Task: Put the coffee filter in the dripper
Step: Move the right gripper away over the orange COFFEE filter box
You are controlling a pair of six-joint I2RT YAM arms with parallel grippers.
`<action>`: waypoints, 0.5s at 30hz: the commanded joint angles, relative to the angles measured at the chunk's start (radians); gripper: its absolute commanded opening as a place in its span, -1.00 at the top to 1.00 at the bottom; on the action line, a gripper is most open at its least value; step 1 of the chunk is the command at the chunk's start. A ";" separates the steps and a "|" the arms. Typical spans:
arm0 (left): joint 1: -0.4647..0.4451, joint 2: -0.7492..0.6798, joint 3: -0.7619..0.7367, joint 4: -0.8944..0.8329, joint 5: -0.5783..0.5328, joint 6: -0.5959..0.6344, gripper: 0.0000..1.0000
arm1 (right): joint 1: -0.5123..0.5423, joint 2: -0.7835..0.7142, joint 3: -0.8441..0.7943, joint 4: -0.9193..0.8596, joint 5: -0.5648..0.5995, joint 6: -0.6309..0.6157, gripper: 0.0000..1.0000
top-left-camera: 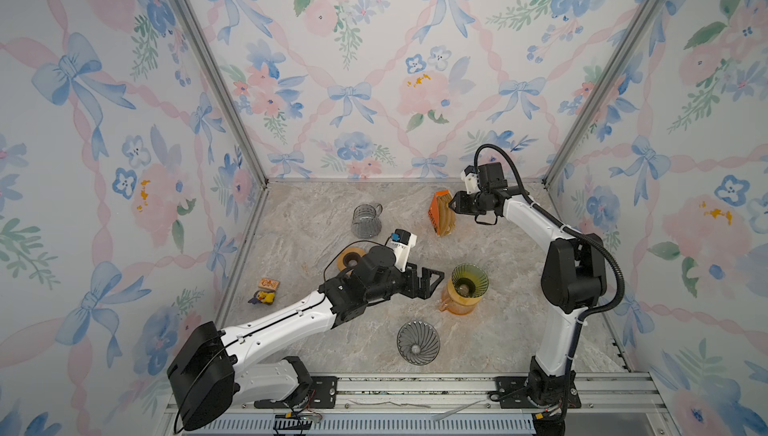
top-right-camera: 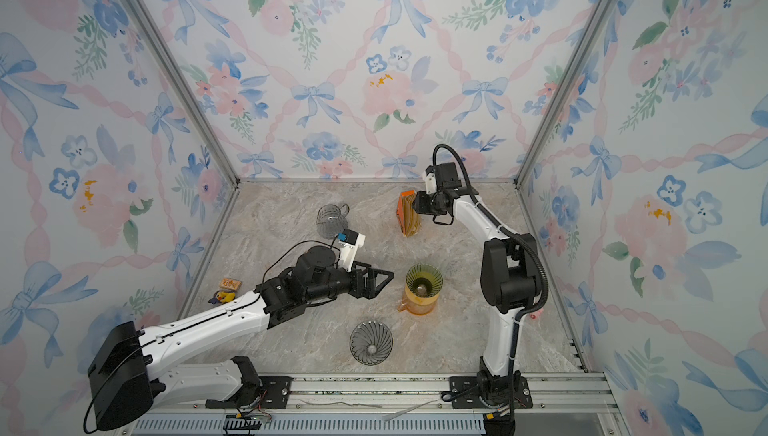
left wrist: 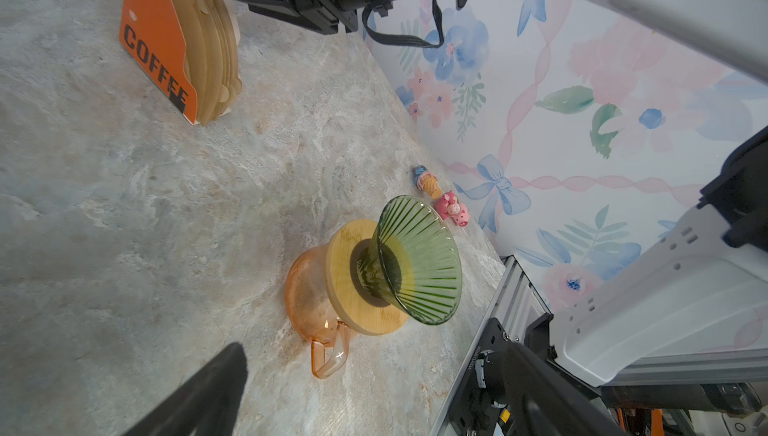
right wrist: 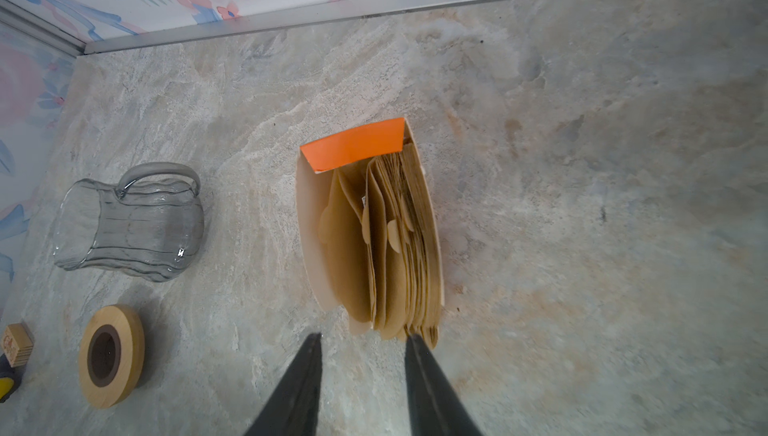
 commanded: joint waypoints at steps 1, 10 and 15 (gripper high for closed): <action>0.005 -0.006 0.015 0.019 0.012 0.010 -0.96 | -0.015 0.027 0.041 0.011 0.013 -0.006 0.26; 0.004 0.027 0.033 0.043 0.035 -0.004 -0.96 | -0.034 0.098 0.111 -0.002 0.018 0.012 0.28; 0.004 0.029 0.031 0.053 0.035 -0.008 -0.96 | -0.037 0.141 0.151 -0.012 0.019 0.022 0.31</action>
